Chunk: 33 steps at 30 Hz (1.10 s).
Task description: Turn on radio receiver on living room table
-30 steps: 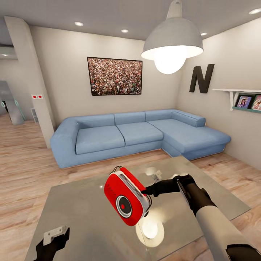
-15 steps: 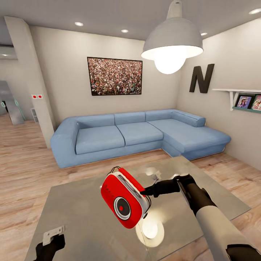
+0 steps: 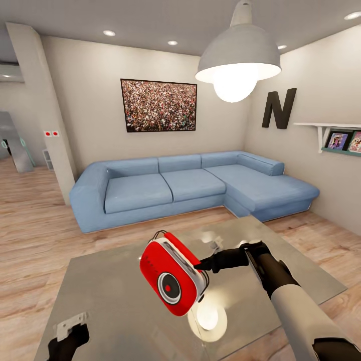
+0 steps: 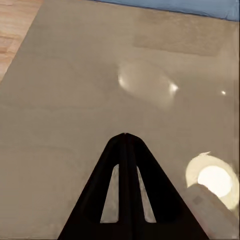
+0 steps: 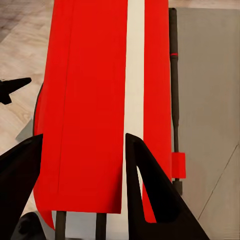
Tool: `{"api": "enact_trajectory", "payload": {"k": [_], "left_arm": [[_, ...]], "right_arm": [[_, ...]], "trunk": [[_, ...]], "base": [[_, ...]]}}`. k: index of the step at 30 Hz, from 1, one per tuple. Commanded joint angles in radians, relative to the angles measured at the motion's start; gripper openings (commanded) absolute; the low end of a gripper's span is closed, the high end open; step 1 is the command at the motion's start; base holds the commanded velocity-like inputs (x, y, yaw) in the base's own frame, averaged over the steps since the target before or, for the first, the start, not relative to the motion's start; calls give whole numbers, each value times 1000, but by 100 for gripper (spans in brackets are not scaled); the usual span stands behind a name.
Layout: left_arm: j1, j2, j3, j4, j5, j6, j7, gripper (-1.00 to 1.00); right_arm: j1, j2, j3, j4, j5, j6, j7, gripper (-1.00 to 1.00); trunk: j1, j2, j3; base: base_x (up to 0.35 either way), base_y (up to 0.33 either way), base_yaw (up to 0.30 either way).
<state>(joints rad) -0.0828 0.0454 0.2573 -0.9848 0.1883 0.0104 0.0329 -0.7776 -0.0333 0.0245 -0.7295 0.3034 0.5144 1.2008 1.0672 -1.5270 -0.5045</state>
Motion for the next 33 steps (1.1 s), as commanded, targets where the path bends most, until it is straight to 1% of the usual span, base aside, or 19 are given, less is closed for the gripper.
{"api": "enact_trajectory", "payload": {"k": [1, 3, 5, 6, 8, 10, 12, 14, 16, 18, 19, 20, 21, 22, 25, 27, 28, 30, 33], "left_arm": [[0, 2, -35, -2, -4, 22, 0, -100], [0, 4, -114, -19, -11, 83, -2, -100], [0, 1, -194, -66, -16, 138, -6, -100], [0, 0, -262, -110, -18, 173, -12, -100], [0, -2, -345, -171, -19, 227, -18, -100], [0, -5, -406, -228, -19, 287, -20, -100], [0, -17, -443, -284, -20, 342, -22, -100], [0, -34, -455, -315, -20, 361, -22, -100], [0, -59, -460, -354, -23, 376, -23, -100], [0, -81, -462, -373, -38, 403, -27, -100], [-1, -93, -462, -378, -52, 416, -29, -100], [-4, -109, -462, -383, -84, 427, -32, -100], [-8, -120, -463, -385, -108, 432, -33, -100], [-20, -138, -463, -384, -143, 437, -36, -100], [-43, -181, -463, -379, -193, 441, -58, -100], [-57, -197, -463, -378, -203, 442, -68, -100], [-68, -201, -463, -376, -206, 443, -71, -100], [-86, -204, -463, -368, -209, 443, -79, -100], [-105, -205, -463, -347, -211, 453, -108, -100]], "right_arm": [[0, 1, -1, -1, -4, 3, -1, -100], [0, 1, -1, -1, -5, 3, -1, -100], [0, 1, -1, -1, -8, 3, 4, -100], [0, 1, -1, -1, -9, 3, 6, -100], [0, 1, -1, -1, -10, 3, 7, -100], [0, 1, -1, -1, -10, 3, 8, -100], [0, 1, -1, -1, -10, 3, 8, -100], [0, 1, -1, -1, -10, 3, 8, -100], [0, 1, -1, -1, -10, 3, 7, -100], [0, 1, -1, -1, -10, 3, 8, -100], [0, 1, 0, -1, -10, 3, 8, -100], [0, 1, 0, -1, -10, 3, 8, -100], [0, 1, 0, -1, -10, 3, 8, -100], [0, 1, 0, -1, -10, 3, 8, -100], [0, 1, 0, -1, -10, 3, 8, -100], [0, 1, 0, -1, -10, 3, 8, -100], [0, 1, 0, -1, -9, 3, 8, -100], [0, 1, 0, -1, -8, 3, 8, -100], [0, 1, 0, -1, -8, 3, 8, -100]], "trunk": [[0, 0, 0], [0, 0, 0], [0, 0, 0], [0, 0, 0], [0, 0, 0], [0, 0, 0], [0, 0, 0], [0, 0, 0], [0, 0, 0], [0, 0, 0], [0, 0, 0], [0, 0, 0], [0, 0, 0], [0, 0, 0], [0, 0, 0], [0, 0, 0], [0, 0, 0], [0, 0, 0], [0, 0, 0]], "base": [[0, 0, 0], [0, 0, 0], [0, 0, 0], [0, 0, 0], [0, 0, 0], [0, 0, 0], [0, 0, 0], [0, 0, 0], [0, 0, 0], [0, 0, 0], [0, 0, 0], [0, 0, 0], [0, 0, 0], [0, 0, 0], [0, 0, 0], [0, 0, 0], [0, 0, 0], [0, 0, 0], [0, 0, 0]]}}
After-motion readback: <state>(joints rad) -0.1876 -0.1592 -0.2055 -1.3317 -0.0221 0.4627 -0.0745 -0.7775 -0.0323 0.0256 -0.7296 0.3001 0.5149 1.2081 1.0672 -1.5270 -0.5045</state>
